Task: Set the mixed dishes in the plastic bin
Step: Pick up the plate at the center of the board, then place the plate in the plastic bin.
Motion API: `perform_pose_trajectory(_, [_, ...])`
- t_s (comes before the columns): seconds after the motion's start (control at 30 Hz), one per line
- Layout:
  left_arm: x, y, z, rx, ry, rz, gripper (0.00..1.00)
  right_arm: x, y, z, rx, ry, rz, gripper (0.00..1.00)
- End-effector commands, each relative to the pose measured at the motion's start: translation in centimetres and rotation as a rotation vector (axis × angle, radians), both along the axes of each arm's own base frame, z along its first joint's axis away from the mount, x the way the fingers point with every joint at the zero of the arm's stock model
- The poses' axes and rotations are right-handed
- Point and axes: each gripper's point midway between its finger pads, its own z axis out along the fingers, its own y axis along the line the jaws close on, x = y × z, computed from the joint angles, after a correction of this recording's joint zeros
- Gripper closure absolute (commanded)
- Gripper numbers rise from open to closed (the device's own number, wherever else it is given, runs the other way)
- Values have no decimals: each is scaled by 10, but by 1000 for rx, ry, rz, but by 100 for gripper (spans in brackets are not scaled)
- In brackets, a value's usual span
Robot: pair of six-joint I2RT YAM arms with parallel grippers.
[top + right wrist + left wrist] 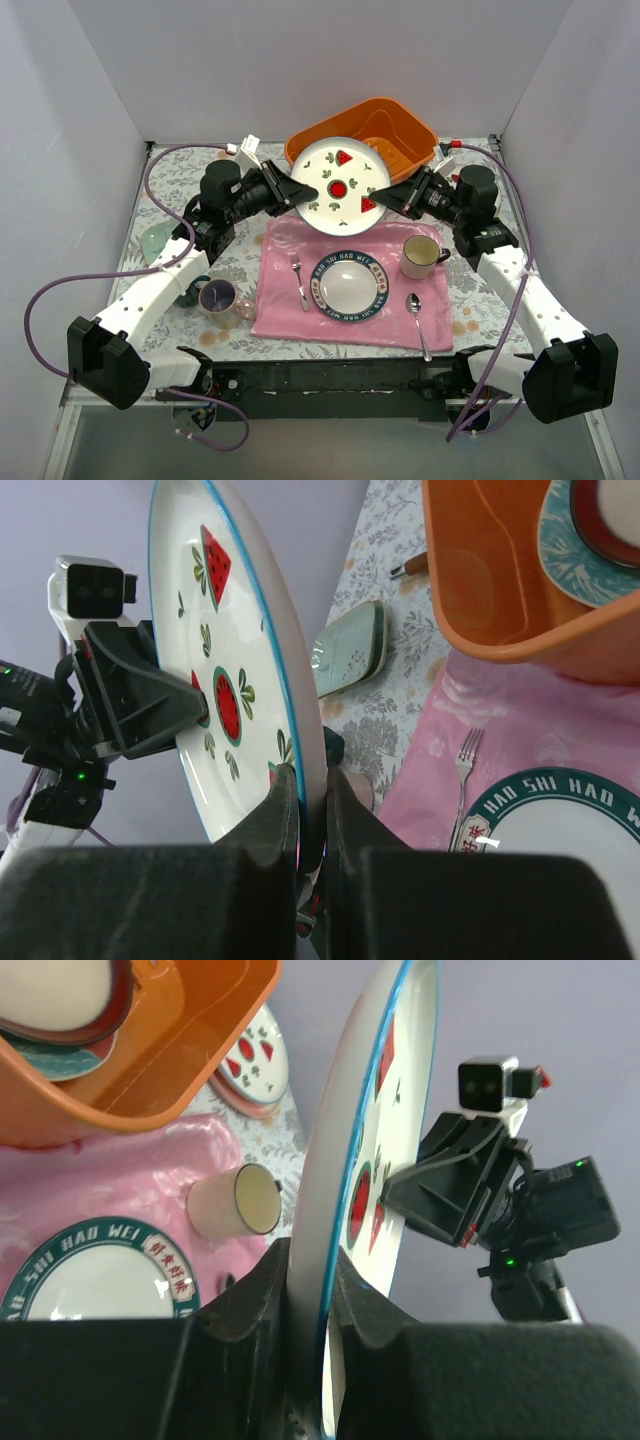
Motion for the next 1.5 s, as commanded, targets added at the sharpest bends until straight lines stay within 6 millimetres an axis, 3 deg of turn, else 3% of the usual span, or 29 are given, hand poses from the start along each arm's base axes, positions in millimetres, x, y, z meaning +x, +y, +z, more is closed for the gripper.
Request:
perform_pose_trajectory(0.0, [-13, -2, 64, -131, -167, -43, 100, -4, 8, 45, 41, -181, 77, 99])
perform_pose_trajectory(0.13, [-12, -3, 63, -131, -161, -42, 100, -6, 7, 59, 45, -277, 104, 99])
perform_pose_trajectory(0.23, [-10, 1, 65, -125, -159, -15, 73, -3, 3, 64, 43, -307, 117, 99])
perform_pose_trajectory(0.4, [-8, 19, 67, -67, -190, 67, 13, 16, -13, 72, 25, -359, 106, 99])
perform_pose_trajectory(0.47, [-6, 35, 70, -29, -212, 142, 3, 30, -18, 75, -3, -386, 98, 99])
perform_pose_trajectory(0.7, [-5, 86, 75, 51, -234, 318, 2, 79, -30, 78, -82, -394, 61, 99])
perform_pose_trajectory(0.73, [-6, 89, 71, 62, -223, 327, 2, 91, -32, 67, -94, -351, 50, 99])
perform_pose_trajectory(0.77, [-8, 91, 70, 68, -221, 334, 2, 97, -33, 77, -98, -371, 42, 99])
perform_pose_trajectory(0.83, [-9, 95, 65, 80, -207, 350, 2, 115, -36, 66, -114, -337, 34, 99])
perform_pose_trajectory(0.87, [-10, 96, 64, 81, -203, 354, 2, 122, -37, 78, -118, -364, 26, 99])
perform_pose_trajectory(0.93, [-11, 100, 59, 91, -188, 371, 2, 139, -38, 68, -137, -344, 19, 99])
perform_pose_trajectory(0.97, [-10, 102, 57, 97, -181, 378, 2, 146, -38, 75, -144, -365, 10, 99])
perform_pose_trajectory(1.2, [-13, 109, 52, 111, -168, 410, 2, 200, -37, 46, -173, -320, -2, 99])
perform_pose_trajectory(1.47, [-11, 112, 48, 120, -153, 432, 2, 231, -35, 8, -182, -258, -14, 99])
